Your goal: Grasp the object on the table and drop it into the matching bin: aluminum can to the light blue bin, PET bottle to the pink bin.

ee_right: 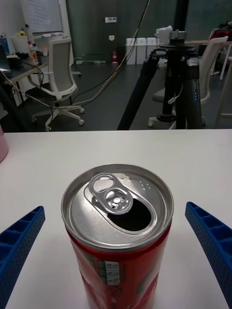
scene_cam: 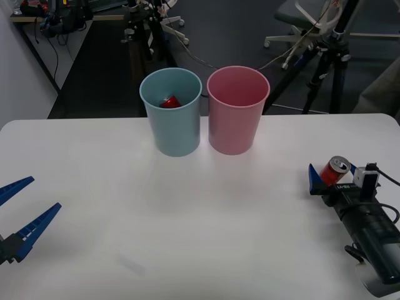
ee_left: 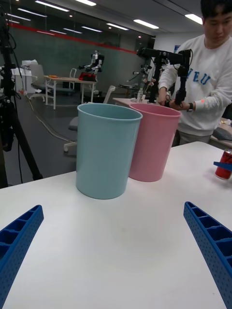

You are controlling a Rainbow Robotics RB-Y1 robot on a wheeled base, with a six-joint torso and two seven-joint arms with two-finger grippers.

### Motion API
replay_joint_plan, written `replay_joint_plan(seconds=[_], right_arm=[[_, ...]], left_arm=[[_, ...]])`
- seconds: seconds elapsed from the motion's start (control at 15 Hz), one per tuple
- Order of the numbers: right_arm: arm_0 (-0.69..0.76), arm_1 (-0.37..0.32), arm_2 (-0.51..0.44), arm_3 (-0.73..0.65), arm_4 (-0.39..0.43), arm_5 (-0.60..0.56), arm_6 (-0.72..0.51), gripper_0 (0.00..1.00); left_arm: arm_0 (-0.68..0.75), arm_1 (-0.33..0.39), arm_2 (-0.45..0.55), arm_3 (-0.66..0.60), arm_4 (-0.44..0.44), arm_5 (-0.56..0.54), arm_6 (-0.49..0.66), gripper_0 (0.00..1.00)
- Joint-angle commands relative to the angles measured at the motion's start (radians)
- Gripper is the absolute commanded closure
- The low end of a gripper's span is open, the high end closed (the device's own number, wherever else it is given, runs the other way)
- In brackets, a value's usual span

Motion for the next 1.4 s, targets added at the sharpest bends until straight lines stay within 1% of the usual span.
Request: replay_joint_plan(seconds=[0.07,0.13,0.93,1.27,1.4], right_arm=[[0.000,0.001,0.003,-0.001,0.002,-0.002,0.000,0.69],[0.000,0.001,0.003,0.001,-0.001,0.000,-0.003,1.00],[0.002,0.001,-0.002,-0.015,0.002,-0.031,-0.003,1.00],[0.069,0.001,0.006,-0.154,0.027,-0.029,-0.019,1.00],[0.134,-0.001,0.026,-0.266,0.033,-0.029,-0.026,1.00]], left_arm=[[0.000,0.000,0.000,0.000,0.000,0.000,0.000,0.00],[0.000,0.000,0.000,0.000,0.000,0.000,0.000,0.00],[0.000,0.000,0.000,0.000,0.000,0.000,0.000,0.00],[0.000,0.000,0.000,0.000,0.000,0.000,0.000,0.00],[0.000,0.000,0.000,0.000,0.000,0.000,0.000,0.00]])
